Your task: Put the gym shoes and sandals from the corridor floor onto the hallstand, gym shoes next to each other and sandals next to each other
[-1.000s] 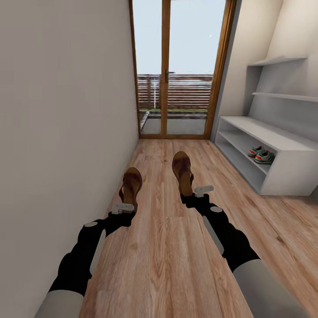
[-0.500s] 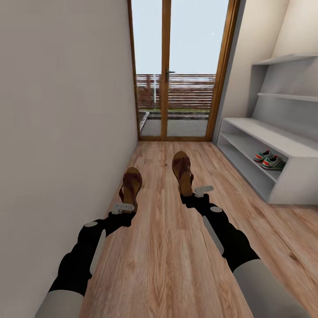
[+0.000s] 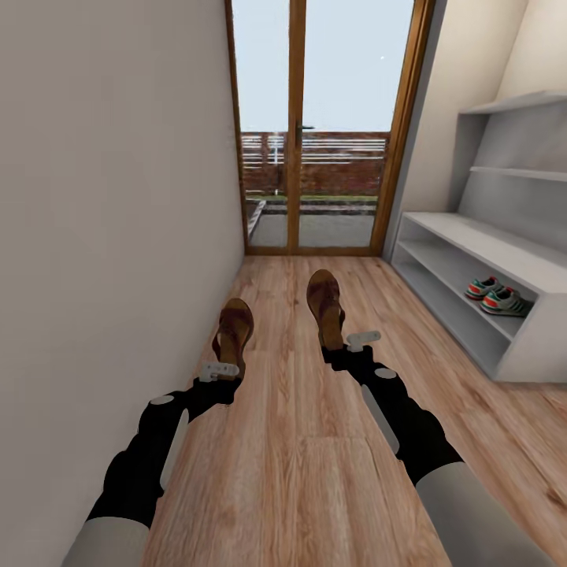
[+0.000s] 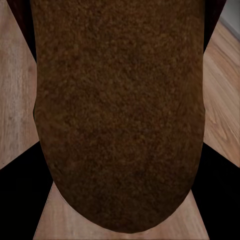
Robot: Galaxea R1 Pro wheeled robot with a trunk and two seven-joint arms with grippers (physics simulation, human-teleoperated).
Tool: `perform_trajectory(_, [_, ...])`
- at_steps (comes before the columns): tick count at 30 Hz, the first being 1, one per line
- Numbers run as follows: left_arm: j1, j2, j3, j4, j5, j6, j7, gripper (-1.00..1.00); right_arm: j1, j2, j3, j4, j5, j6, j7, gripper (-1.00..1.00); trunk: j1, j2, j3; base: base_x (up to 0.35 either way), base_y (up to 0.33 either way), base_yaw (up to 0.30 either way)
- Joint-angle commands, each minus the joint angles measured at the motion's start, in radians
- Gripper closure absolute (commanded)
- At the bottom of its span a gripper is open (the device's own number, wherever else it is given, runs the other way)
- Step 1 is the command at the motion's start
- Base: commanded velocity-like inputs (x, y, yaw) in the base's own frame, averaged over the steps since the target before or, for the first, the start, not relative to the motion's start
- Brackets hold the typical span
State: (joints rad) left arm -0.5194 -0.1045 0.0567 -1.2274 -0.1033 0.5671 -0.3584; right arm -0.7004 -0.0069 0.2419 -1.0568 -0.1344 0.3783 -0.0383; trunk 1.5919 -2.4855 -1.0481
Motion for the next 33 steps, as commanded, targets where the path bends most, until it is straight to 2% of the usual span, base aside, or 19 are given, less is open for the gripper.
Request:
perform_trajectory(1, [-0.001,-0.001,0.004,-0.001,-0.009,0.004,-0.01,1.0,-0.001,-0.001,0.002,-0.002,-0.013,0.005,-0.006,1.0,0.0,0.0,-0.001,0.345,0.0,0.0])
perform_trajectory(21, [-0.001,-0.003,0.003,-0.001,-0.009,0.004,-0.01,1.0,-0.001,-0.001,0.002,-0.002,-0.013,0.005,-0.006,1.0,0.0,0.0,-0.001,0.345,0.0,0.0])
perform_trajectory(33, [-0.001,-0.008,0.003,-0.001,-0.009,0.004,-0.01,1.0,-0.001,-0.001,0.002,0.0,-0.011,0.005,-0.006,1.0,0.0,0.0,-0.001,0.345,0.0,-0.074])
